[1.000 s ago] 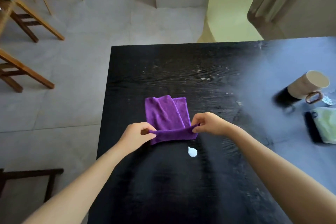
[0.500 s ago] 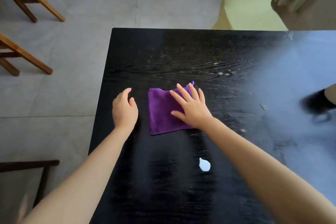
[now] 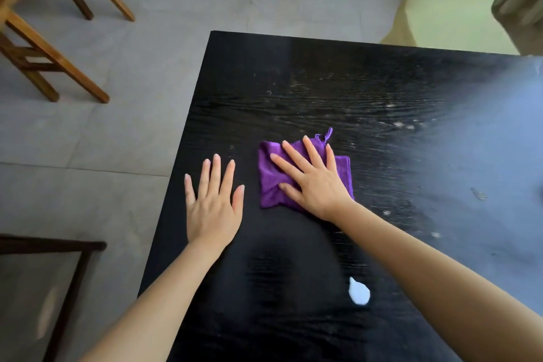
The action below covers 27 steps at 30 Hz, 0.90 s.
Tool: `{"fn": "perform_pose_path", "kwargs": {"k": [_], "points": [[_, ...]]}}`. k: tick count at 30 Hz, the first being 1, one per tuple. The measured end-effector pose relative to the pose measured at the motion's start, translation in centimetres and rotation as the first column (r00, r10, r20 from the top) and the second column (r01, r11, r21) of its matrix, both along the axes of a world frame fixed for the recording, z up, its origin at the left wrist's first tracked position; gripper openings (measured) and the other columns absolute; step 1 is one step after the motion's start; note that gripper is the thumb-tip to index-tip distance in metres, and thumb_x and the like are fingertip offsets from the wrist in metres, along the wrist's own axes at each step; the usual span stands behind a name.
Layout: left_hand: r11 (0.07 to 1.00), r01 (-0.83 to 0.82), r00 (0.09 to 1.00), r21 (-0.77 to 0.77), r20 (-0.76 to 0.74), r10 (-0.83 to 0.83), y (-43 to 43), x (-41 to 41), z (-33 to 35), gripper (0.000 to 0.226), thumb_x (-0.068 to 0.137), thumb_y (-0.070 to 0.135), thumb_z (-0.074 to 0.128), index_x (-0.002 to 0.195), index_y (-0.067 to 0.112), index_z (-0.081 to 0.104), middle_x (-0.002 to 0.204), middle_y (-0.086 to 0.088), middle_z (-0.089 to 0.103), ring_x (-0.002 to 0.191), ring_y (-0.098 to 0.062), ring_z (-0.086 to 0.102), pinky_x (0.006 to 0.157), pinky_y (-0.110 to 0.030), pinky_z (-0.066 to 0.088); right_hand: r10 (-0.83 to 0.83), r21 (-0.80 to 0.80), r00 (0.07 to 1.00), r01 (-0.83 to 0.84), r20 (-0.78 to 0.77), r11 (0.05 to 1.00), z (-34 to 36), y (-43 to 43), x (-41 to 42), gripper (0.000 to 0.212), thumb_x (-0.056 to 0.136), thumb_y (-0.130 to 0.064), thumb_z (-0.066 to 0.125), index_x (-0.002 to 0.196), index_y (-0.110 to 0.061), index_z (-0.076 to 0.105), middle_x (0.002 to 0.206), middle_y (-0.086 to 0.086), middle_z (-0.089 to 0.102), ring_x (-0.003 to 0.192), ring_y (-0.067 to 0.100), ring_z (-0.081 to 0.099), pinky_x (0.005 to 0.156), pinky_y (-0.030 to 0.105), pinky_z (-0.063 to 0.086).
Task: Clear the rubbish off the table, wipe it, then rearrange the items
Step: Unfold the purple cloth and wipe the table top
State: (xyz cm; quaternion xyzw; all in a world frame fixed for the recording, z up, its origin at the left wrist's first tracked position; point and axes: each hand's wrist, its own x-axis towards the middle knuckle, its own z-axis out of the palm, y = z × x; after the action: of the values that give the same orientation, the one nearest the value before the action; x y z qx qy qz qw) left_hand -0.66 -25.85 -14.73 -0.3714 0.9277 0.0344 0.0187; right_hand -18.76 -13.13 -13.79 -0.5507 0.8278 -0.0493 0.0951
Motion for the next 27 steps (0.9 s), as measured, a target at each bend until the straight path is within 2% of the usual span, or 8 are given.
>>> {"fn": "perform_pose_path", "kwargs": {"k": [3, 6, 8, 10, 12, 16, 21, 27], "points": [[1.0, -0.007, 1.0, 0.004, 0.001, 0.007, 0.0, 0.0, 0.1, 0.059, 0.092, 0.05, 0.001, 0.146, 0.025, 0.005, 0.158, -0.003, 0.013, 0.147, -0.019, 0.007, 0.118, -0.049, 0.005, -0.145, -0.041, 0.989, 0.146, 0.031, 0.988, 0.0, -3.0, -0.8, 0.054, 0.096, -0.05, 0.026, 0.148, -0.041, 0.013, 0.16, -0.011, 0.015, 0.148, 0.031, 0.002, 0.114, 0.061, -0.001], [1.0, -0.016, 0.999, 0.014, -0.031, 0.016, 1.0, 0.4, 0.1, 0.06, 0.092, 0.05, 0.002, 0.145, 0.023, 0.007, 0.158, -0.004, 0.015, 0.146, -0.02, 0.008, 0.118, -0.049, 0.006, -0.234, -0.029, 0.972, 0.235, 0.029, 0.972, 0.0, -5.5, -1.3, 0.055, 0.096, -0.05, 0.024, 0.149, -0.038, 0.012, 0.16, -0.008, 0.013, 0.148, 0.033, 0.0, 0.114, 0.062, -0.003], [1.0, -0.018, 0.999, 0.015, -0.047, 0.019, 2.6, 1.3, 0.3, 0.061, 0.093, 0.051, 0.006, 0.145, 0.019, 0.011, 0.156, -0.007, 0.019, 0.145, -0.022, 0.012, 0.118, -0.05, 0.01, -0.182, -0.025, 0.983, 0.183, 0.036, 0.983, 0.0, -5.4, -1.1, 0.06, 0.093, -0.056, 0.025, 0.149, -0.039, 0.011, 0.161, -0.003, 0.012, 0.147, 0.037, 0.0, 0.114, 0.063, -0.004], [1.0, -0.021, 0.999, 0.015, -0.041, 0.022, 4.9, 2.4, 0.5, 0.063, 0.094, 0.051, 0.006, 0.145, 0.015, 0.016, 0.155, -0.009, 0.023, 0.144, -0.024, 0.016, 0.117, -0.051, 0.014, -0.015, -0.052, 1.0, 0.016, 0.01, 0.999, -0.2, -3.9, -0.5, 0.064, 0.089, -0.061, 0.031, 0.147, -0.04, 0.017, 0.16, 0.0, 0.017, 0.147, 0.037, 0.004, 0.115, 0.06, 0.0], [1.0, -0.011, 1.0, 0.023, -0.013, 0.011, 7.4, 3.5, 0.6, 0.066, 0.095, 0.051, 0.005, 0.145, 0.012, 0.02, 0.154, -0.012, 0.027, 0.143, -0.026, 0.02, 0.116, -0.052, 0.017, 0.089, -0.105, 0.996, -0.088, 0.001, 0.991, -0.2, -2.4, -0.4, 0.058, 0.09, -0.054, 0.04, 0.144, -0.037, 0.031, 0.156, -0.001, 0.029, 0.146, 0.033, 0.016, 0.118, 0.054, 0.008], [0.999, 0.018, 1.0, 0.031, 0.019, -0.018, 10.1, 4.3, 0.9, 0.068, 0.094, 0.053, 0.004, 0.145, 0.011, 0.024, 0.153, -0.013, 0.029, 0.142, -0.028, 0.022, 0.114, -0.053, 0.019, 0.1, -0.196, 0.995, -0.094, 0.025, 0.976, 0.2, 0.6, -1.9, 0.045, 0.093, -0.032, 0.046, 0.138, -0.026, 0.046, 0.149, -0.002, 0.041, 0.142, 0.024, 0.031, 0.117, 0.041, 0.021], [1.0, 0.003, 0.999, 0.007, 0.032, -0.004, 10.3, 4.3, 1.2, 0.072, 0.09, 0.056, 0.001, 0.146, 0.013, 0.013, 0.156, -0.01, 0.017, 0.145, -0.024, 0.01, 0.118, -0.05, 0.008, -0.07, -0.235, 0.992, 0.093, 0.106, 0.968, 0.1, 9.4, -5.7, 0.042, 0.094, -0.022, 0.048, 0.135, -0.02, 0.051, 0.147, 0.001, 0.045, 0.141, 0.023, 0.033, 0.115, 0.041, 0.027], [1.0, 0.019, 0.999, 0.026, 0.039, -0.02, 11.9, 4.7, 1.5, 0.072, 0.089, 0.056, 0.0, 0.147, 0.015, 0.008, 0.157, -0.009, 0.011, 0.146, -0.023, 0.005, 0.119, -0.05, 0.005, -0.329, -0.287, 0.942, 0.335, 0.071, 0.897, 0.6, 21.9, -9.5, 0.043, 0.09, -0.01, 0.055, 0.132, -0.012, 0.054, 0.142, 0.009, 0.05, 0.137, 0.03, 0.039, 0.115, 0.042, 0.028]]}}
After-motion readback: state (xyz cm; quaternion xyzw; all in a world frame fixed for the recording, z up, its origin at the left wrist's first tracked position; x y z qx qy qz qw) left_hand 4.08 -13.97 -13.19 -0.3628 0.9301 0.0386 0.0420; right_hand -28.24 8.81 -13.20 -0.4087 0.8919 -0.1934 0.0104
